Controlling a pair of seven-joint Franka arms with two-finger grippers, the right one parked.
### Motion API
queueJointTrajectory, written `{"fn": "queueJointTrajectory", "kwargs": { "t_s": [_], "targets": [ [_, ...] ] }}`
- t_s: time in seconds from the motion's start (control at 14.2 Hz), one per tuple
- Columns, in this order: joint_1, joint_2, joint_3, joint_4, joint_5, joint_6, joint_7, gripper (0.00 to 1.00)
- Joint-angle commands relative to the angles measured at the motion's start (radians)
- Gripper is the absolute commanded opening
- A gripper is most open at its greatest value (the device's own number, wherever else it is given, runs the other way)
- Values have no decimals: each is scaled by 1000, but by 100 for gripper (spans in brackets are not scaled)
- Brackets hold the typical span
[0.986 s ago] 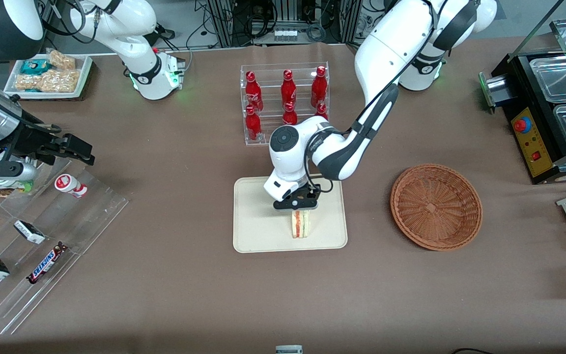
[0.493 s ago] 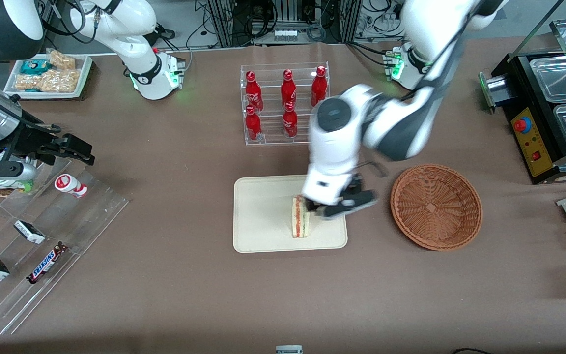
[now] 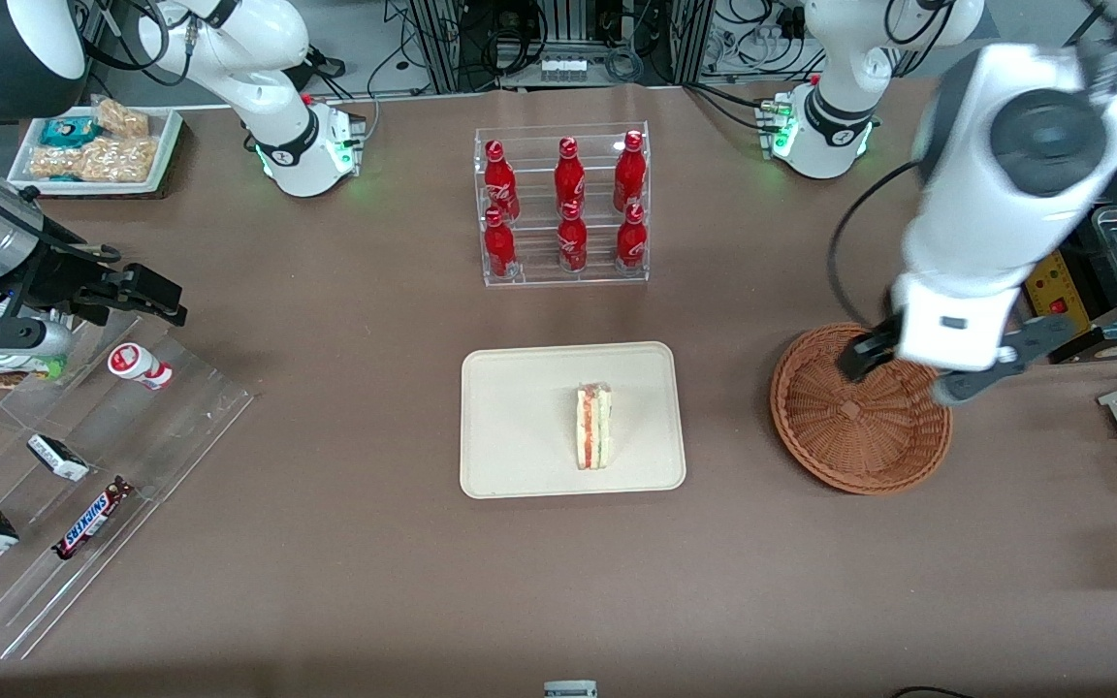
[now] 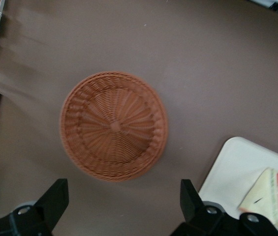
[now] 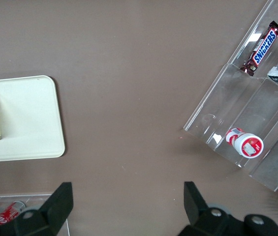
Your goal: Place sandwich from basket to tray
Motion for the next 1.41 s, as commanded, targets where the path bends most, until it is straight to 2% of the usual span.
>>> {"fn": "queueJointTrajectory", "kwargs": {
  "t_s": [0.0, 0.07, 0.28, 0.42, 0.77, 0.85, 0.99, 1.34],
  "targets": [
    [131, -182, -9, -193, -88, -14, 253, 100],
    [158, -211, -4, -220, -105, -21, 334, 100],
    [135, -246, 141, -216, -160, -79, 570, 100],
    [117, -239, 203, -189, -164, -77, 686, 100],
    [80, -50, 204, 27, -136, -76, 694, 100],
    [68, -39, 204, 43, -106, -79, 686, 100],
    [67, -56, 204, 34, -90, -86, 685, 100],
    [77, -90, 206, 34, -125, -157, 685, 100]
  ]
}}
